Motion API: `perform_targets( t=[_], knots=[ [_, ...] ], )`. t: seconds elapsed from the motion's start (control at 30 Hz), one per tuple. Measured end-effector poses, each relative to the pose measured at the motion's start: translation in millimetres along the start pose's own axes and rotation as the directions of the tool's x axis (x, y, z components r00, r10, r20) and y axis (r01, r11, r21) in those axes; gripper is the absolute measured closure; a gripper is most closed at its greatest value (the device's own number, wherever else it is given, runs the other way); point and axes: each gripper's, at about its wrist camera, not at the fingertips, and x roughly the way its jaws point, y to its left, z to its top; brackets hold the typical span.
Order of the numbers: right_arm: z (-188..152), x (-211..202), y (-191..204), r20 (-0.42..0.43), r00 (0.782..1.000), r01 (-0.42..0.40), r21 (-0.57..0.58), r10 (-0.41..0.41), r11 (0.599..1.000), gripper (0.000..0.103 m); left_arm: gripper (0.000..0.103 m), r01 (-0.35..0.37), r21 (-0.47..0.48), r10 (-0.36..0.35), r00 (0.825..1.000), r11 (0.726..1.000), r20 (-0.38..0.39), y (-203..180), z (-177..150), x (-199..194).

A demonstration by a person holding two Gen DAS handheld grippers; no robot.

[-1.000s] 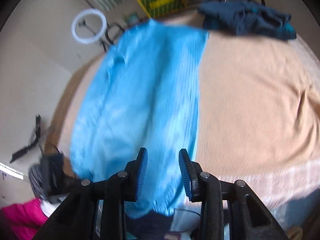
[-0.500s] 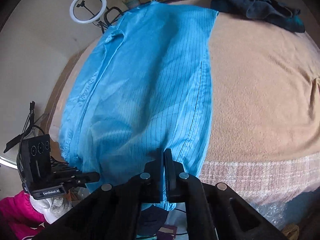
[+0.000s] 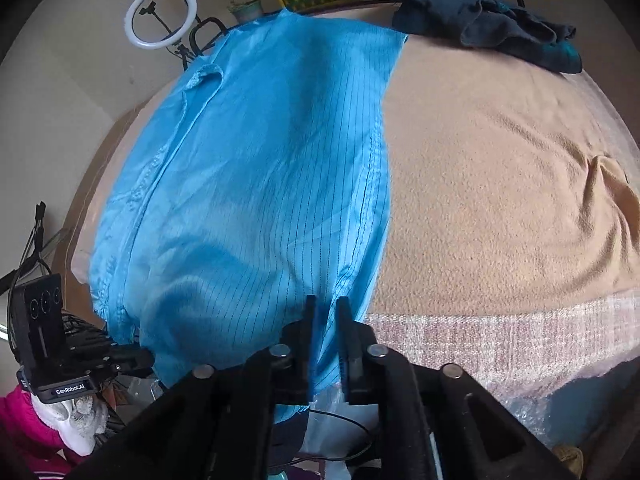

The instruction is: Fold large clothes

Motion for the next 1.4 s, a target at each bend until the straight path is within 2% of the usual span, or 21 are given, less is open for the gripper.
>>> perform_targets(
  t=[0.13, 0.23, 0.37, 0.43, 0.5, 0.57, 0.6, 0.7, 0.8, 0.87, 1.03, 1.1, 1.13, 1.23, 1.3, 1.33, 1.4],
  knots=[
    [-7, -29, -15, 0.07, 0.996, -0.064, 0.077, 0.059, 0.995, 0.074, 0.101, -0.042, 0.075, 0.038, 0.998, 0.996, 0.058, -15, 1, -17],
    [-9, -52, -14, 0.145, 0.987, -0.078, 0.089, 0.065, 0.993, 0.07, 0.1, -0.062, 0.139, 0.05, 0.995, 0.988, 0.088, -34, 9, -16],
    [-16, -91, -10, 0.268, 0.961, -0.104, 0.106, 0.073, 0.989, 0.065, 0.1, -0.049, 0.206, 0.029, 0.995, 0.977, 0.1, -68, 26, 3],
    [-21, -106, -9, 0.321, 0.945, -0.098, 0.111, 0.057, 0.989, 0.064, 0.097, -0.048, 0.234, 0.024, 0.995, 0.971, 0.101, -86, 31, 17],
    [-24, -120, -11, 0.363, 0.931, -0.081, 0.115, 0.034, 0.99, 0.064, 0.082, -0.037, 0.276, 0.011, 0.995, 0.96, 0.094, -106, 35, 32],
    [-25, -129, -15, 0.394, 0.919, -0.079, 0.132, 0.021, 0.988, 0.064, 0.074, -0.036, 0.324, 0.009, 0.996, 0.946, 0.085, -125, 34, 49],
    [-26, -133, -21, 0.408, 0.913, -0.093, 0.15, 0.024, 0.984, 0.063, 0.074, -0.04, 0.343, 0.013, 0.997, 0.938, 0.08, -133, 33, 57],
    [-25, -140, -35, 0.425, 0.905, -0.129, 0.195, 0.034, 0.972, 0.063, 0.074, -0.099, 0.413, 0.074, 0.994, 0.905, 0.077, -155, 29, 84],
    [-28, -142, -46, 0.434, 0.899, -0.18, 0.239, 0.061, 0.954, 0.063, 0.074, -0.181, 0.457, 0.169, 0.983, 0.871, 0.067, -170, 28, 112],
    [-28, -144, -49, 0.44, 0.894, -0.204, 0.249, 0.077, 0.947, 0.063, 0.074, -0.223, 0.464, 0.21, 0.974, 0.857, 0.08, -173, 31, 125],
    [-28, -142, -50, 0.441, 0.893, -0.214, 0.243, 0.089, 0.946, 0.063, 0.073, -0.287, 0.437, 0.288, 0.955, 0.852, 0.067, -172, 44, 152],
    [-28, -143, -51, 0.446, 0.89, -0.223, 0.241, 0.097, 0.944, 0.063, 0.062, -0.295, 0.448, 0.296, 0.953, 0.844, 0.069, -174, 43, 156],
    [-29, -144, -52, 0.448, 0.888, -0.226, 0.241, 0.098, 0.944, 0.063, 0.061, -0.298, 0.46, 0.3, 0.951, 0.836, 0.072, -176, 41, 157],
    [-30, -145, -54, 0.452, 0.886, -0.232, 0.247, 0.1, 0.941, 0.063, 0.063, -0.321, 0.499, 0.316, 0.944, 0.805, 0.098, -179, 35, 159],
    [-30, -144, -55, 0.449, 0.888, -0.234, 0.251, 0.101, 0.939, 0.063, 0.085, -0.347, 0.505, 0.327, 0.936, 0.79, 0.132, -177, 34, 158],
    [-29, -143, -56, 0.448, 0.888, -0.236, 0.252, 0.103, 0.938, 0.063, 0.088, -0.349, 0.503, 0.325, 0.935, 0.79, 0.139, -175, 35, 157],
    [-27, -141, -57, 0.446, 0.888, -0.243, 0.255, 0.11, 0.936, 0.063, 0.101, -0.316, 0.487, 0.292, 0.948, 0.814, 0.127, -168, 41, 155]
  ],
)
